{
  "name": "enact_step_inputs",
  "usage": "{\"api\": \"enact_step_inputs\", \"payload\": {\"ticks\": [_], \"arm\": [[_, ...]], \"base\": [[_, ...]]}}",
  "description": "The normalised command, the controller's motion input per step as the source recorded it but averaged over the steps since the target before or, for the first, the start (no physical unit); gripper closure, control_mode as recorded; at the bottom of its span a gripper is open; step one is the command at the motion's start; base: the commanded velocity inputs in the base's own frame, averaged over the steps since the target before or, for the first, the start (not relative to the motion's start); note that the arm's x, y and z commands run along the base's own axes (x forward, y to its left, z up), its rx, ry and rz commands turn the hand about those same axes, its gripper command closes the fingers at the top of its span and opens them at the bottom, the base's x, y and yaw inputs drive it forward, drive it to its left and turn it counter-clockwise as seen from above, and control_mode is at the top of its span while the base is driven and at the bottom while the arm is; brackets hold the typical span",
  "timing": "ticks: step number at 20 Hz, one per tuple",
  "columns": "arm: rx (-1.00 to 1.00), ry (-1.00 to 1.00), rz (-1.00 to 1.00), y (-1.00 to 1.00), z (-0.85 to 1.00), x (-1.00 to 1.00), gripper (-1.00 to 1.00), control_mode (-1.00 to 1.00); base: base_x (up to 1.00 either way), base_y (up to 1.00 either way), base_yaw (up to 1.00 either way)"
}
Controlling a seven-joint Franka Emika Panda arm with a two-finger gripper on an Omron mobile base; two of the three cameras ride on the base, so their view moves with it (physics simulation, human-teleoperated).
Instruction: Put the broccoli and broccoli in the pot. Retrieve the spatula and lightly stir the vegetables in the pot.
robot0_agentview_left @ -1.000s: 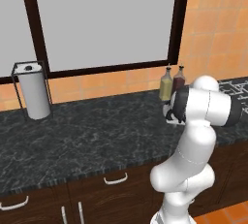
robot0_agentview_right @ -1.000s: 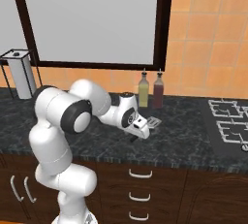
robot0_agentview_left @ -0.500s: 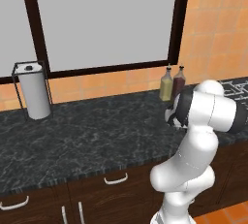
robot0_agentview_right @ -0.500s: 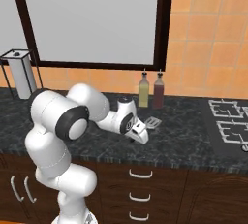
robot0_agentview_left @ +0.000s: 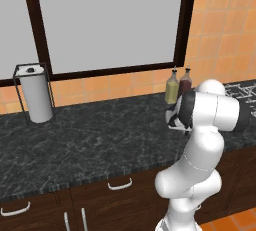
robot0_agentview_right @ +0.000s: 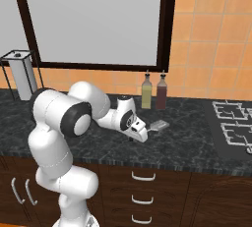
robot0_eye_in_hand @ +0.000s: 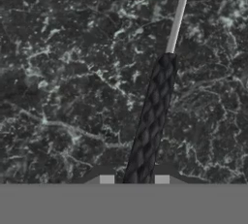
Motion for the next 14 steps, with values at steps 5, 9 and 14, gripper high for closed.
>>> {"api": "enact_step_inputs", "payload": {"ticks": [5,9,14], "arm": [[0.02,-0.07,0.0,-0.02,0.04,-0.12,1.0,-1.0],[0.01,-0.25,0.0,-0.02,0.83,-0.55,1.0,-1.0],[-0.09,-0.1,0.08,0.13,0.87,-0.66,1.0,-1.0]], "base": [[0.0,0.0,0.0],[0.0,0.0,0.0],[0.0,0.0,0.0]]}}
